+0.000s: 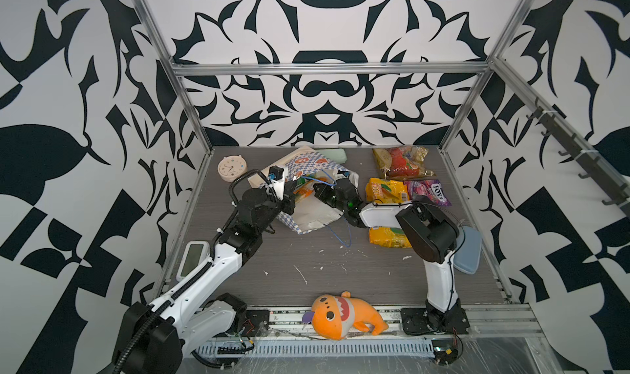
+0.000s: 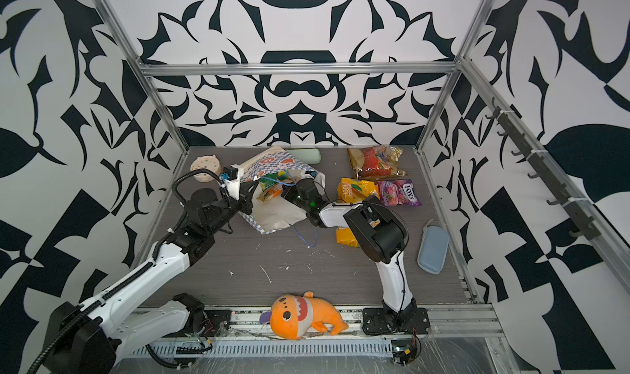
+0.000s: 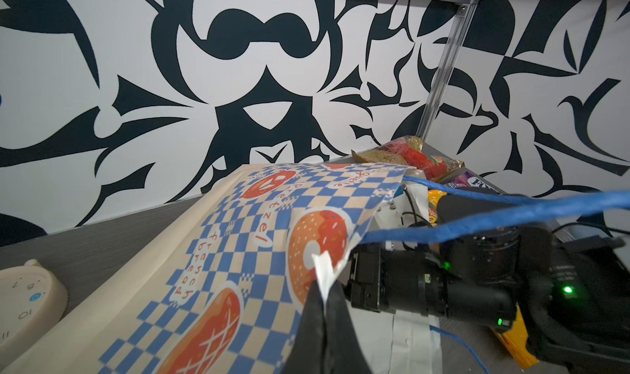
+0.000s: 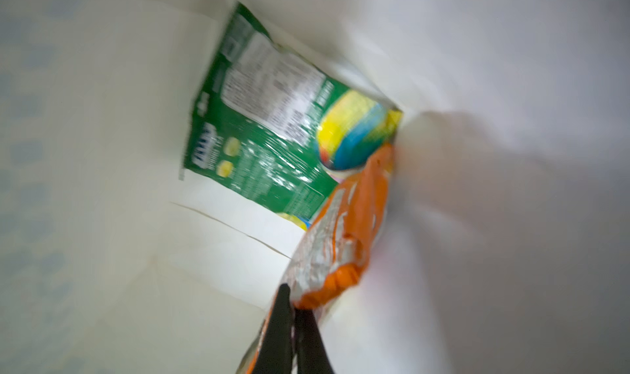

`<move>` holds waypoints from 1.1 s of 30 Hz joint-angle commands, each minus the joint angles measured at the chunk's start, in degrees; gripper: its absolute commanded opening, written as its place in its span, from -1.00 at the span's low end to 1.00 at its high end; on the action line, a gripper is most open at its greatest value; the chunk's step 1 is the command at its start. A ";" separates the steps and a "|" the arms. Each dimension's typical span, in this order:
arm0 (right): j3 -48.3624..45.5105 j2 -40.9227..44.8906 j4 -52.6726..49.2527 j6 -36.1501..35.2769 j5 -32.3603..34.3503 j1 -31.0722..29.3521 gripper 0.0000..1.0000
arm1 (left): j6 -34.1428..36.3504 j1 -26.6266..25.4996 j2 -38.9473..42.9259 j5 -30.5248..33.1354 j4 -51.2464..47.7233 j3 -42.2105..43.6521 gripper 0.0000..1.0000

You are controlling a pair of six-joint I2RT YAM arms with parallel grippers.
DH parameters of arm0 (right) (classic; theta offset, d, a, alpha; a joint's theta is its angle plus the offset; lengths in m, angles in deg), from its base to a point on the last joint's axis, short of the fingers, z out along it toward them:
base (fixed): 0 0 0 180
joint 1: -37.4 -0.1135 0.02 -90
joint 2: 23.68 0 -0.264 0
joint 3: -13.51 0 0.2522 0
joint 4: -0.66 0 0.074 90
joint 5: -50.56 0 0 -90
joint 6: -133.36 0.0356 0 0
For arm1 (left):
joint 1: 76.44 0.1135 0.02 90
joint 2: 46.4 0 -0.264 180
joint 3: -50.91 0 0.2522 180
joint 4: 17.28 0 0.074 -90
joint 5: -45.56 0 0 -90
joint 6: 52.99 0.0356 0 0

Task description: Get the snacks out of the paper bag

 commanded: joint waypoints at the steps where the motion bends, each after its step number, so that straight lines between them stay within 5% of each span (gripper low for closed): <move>1: -0.84 3.71 -0.12 -1.46 -1.98 1.09 -1.00 | -0.65 0.01 -0.30 1.07 1.55 -2.08 -1.00; 9: 0.38 7.42 -13.25 -4.80 -6.74 1.16 -1.00 | -0.20 0.01 -0.89 2.39 1.15 -2.38 -1.00; 13: 1.85 5.75 -16.86 -5.71 -9.67 1.15 -0.46 | -0.37 -0.03 -1.61 2.43 1.85 -2.22 -1.00; 17: 1.15 3.68 -12.59 -4.19 -11.77 1.27 -0.22 | -0.83 -0.03 -1.99 1.97 2.40 -2.04 -1.00; 28: 1.11 -0.16 -10.93 0.78 -6.34 1.62 -0.20 | -1.35 0.01 -1.12 2.15 2.82 -0.91 -1.00; 33: 0.03 -3.16 -0.71 3.71 -6.78 1.60 -0.20 | -2.03 -0.01 -1.49 1.67 3.88 -0.37 -1.00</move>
